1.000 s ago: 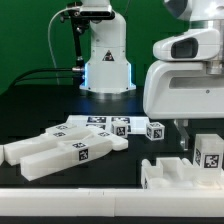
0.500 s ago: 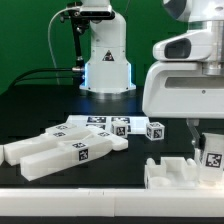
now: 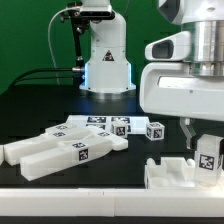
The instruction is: Assemble chair
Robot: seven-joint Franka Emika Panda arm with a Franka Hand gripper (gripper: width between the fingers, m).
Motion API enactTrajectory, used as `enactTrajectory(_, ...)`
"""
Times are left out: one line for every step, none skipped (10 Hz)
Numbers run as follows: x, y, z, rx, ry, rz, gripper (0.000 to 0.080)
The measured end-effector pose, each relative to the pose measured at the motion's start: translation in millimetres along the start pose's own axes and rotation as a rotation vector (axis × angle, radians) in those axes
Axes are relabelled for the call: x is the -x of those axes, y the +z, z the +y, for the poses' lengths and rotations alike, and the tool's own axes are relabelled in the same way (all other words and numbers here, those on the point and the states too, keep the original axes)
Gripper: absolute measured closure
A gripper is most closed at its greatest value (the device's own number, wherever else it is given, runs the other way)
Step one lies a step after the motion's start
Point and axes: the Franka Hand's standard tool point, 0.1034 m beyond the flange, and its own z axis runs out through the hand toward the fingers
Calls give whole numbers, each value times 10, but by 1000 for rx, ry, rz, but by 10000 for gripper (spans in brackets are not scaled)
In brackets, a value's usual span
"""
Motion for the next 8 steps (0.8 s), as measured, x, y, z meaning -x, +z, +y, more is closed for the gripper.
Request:
enactTrajectory(7,3,5,0,192,-3,510)
enactTrajectory(-2,4,24,-20,348,-19,510)
enactTrajectory(-5,8,48,-32,462,-40,509)
enactTrajectory(-2,8,47,-31,456,-39,509)
enactTrajectory(-1,14,48,-31,451,-39,509)
enactTrajectory(12,16,49,-19,349,-33,410)
enactTrajectory(52,-1,14,1,121,-24,273)
enactTrajectory(81,-8,-32,-3,-83,-28,189)
